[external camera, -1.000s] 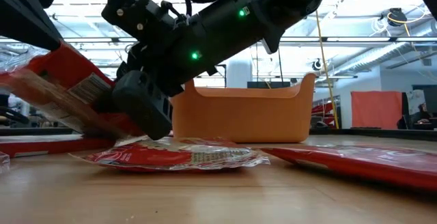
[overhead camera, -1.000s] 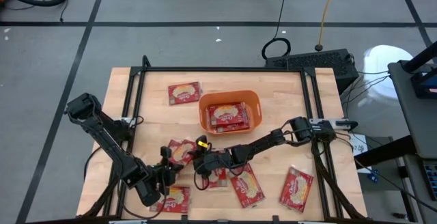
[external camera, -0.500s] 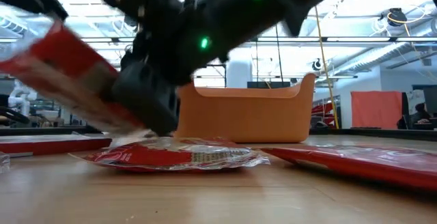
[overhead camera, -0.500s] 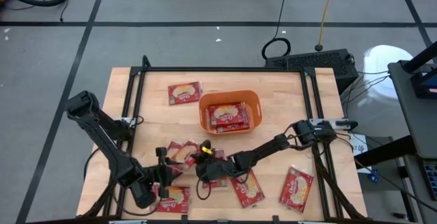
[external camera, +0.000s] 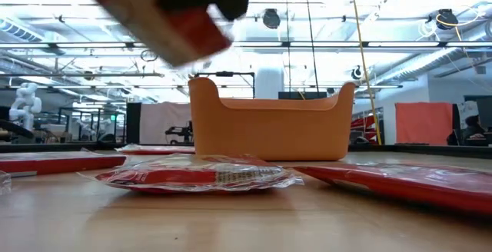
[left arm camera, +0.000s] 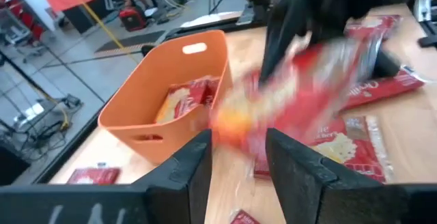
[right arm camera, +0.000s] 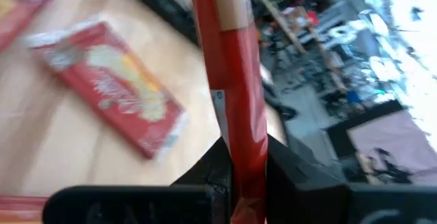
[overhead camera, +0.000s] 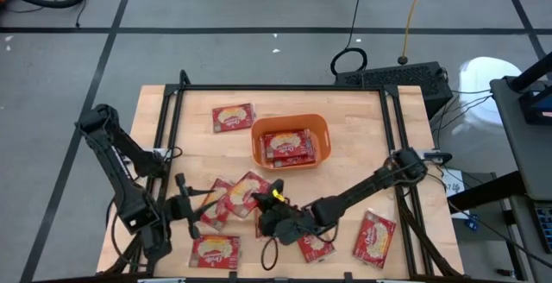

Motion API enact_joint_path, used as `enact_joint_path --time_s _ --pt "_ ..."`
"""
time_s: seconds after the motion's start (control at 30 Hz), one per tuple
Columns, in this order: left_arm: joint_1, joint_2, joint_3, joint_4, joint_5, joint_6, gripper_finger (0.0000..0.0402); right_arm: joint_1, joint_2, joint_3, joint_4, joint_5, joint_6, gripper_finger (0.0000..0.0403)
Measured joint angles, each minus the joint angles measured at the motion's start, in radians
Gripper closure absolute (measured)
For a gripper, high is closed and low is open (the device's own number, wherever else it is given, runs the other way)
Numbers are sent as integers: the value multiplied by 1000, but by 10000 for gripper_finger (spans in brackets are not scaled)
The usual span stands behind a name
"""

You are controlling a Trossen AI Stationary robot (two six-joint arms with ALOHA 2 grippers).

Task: Sort popcorn bags into baskets
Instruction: Put the red popcorn bag into the orange bin

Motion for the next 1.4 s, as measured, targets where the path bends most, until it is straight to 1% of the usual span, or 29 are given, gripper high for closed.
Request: enact_joint_path --time_s 0.13,0.4,0.57,0.67,0.73,0.87,0.9,1.03,1.23,1.3,1.4 --pt "0 1 -33 -19 0 -92 270 18 -81 0 -1 81 -54 367" --pt "0 1 -105 -18 -1 -196 270 18 -238 1 -18 241 -168 367" --pt "0 1 -142 -8 -1 -238 270 -9 -273 2 -30 359 -248 367" --pt "0 1 -161 4 0 -254 270 -33 -273 2 -58 384 -253 367" --pt "0 1 -166 10 8 -261 270 -49 -273 2 -108 400 -225 367" --pt "0 1 -167 17 24 -261 270 -87 -266 2 -274 392 -75 367" --pt "0 1 -167 17 24 -261 270 -97 -265 1 -322 374 -30 367" --pt "1 1 -167 18 24 -261 270 -145 -266 1 -513 241 190 367" --pt "1 1 -167 20 25 -261 270 -220 -266 1 -787 53 470 367" --pt "5 1 -167 20 25 -261 270 -241 -266 -8 -831 22 531 367" --pt "15 1 -167 20 26 -261 270 -272 -267 -48 -830 -46 539 367"
